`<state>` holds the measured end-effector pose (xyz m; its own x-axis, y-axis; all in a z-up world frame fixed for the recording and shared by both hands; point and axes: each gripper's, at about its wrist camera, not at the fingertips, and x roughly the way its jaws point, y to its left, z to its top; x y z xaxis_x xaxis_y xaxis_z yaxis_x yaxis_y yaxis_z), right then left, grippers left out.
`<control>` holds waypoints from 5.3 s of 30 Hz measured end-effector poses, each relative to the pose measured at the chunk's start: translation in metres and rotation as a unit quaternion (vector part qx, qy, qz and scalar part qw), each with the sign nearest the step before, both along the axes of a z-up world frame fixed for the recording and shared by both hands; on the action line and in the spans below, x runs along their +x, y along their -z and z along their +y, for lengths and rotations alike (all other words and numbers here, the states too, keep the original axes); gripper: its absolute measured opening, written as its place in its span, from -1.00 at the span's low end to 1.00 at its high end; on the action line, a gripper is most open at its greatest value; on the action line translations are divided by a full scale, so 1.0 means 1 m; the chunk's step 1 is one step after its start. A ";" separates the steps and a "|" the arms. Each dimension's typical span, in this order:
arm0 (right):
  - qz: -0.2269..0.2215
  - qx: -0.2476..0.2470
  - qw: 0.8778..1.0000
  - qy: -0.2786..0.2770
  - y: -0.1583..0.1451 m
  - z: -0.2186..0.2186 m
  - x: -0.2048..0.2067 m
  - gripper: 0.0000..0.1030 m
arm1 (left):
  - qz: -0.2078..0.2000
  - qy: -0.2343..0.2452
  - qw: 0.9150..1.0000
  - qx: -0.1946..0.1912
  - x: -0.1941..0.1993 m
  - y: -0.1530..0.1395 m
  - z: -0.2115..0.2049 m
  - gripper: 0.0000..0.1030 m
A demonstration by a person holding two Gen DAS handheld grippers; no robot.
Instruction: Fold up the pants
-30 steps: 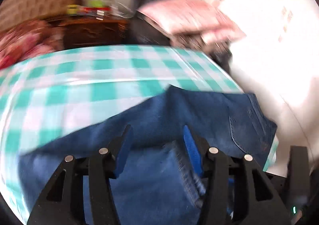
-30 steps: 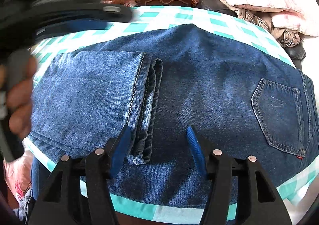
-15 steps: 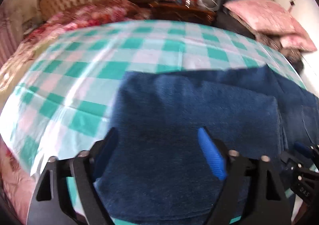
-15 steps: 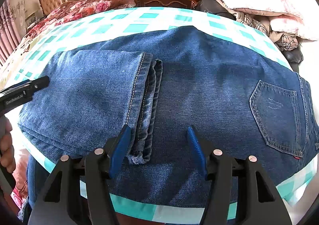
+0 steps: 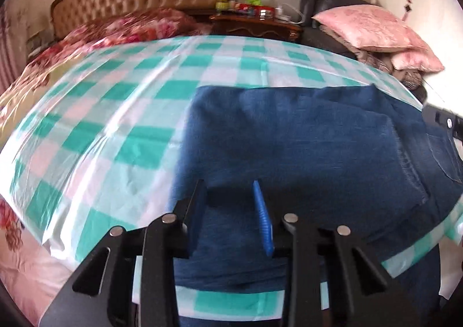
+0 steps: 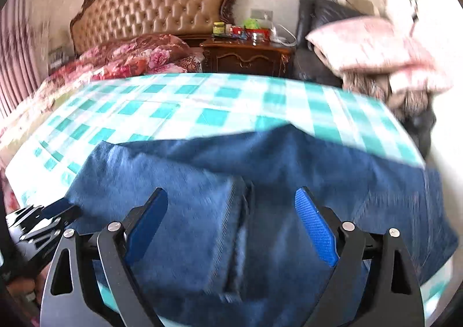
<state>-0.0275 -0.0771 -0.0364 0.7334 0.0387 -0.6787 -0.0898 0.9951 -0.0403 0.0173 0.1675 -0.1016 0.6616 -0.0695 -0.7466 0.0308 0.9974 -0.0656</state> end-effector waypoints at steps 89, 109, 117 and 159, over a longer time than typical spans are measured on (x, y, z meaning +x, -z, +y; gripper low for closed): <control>0.135 -0.048 0.989 -0.034 0.069 0.051 0.013 0.35 | 0.028 0.042 0.999 -0.006 0.123 -0.017 -0.001 -0.42; 0.125 -0.051 0.990 -0.039 0.064 0.047 0.065 0.09 | 0.018 -0.028 0.997 -0.064 -0.037 0.008 0.056 -0.22; 0.118 -0.054 0.991 -0.040 0.068 0.048 0.065 0.09 | 0.012 -0.029 0.996 -0.080 -0.046 0.008 0.057 -0.21; 0.082 -0.066 0.991 -0.078 0.073 0.161 0.079 0.44 | -0.011 -0.009 0.994 -0.105 -0.068 0.009 0.048 -0.58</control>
<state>0.0517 0.0839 -0.1098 0.6047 0.0459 -0.7952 -0.2579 0.9558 -0.1409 -0.0502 0.2157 -0.1111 0.6798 -0.2101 -0.7026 0.0167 0.9623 -0.2716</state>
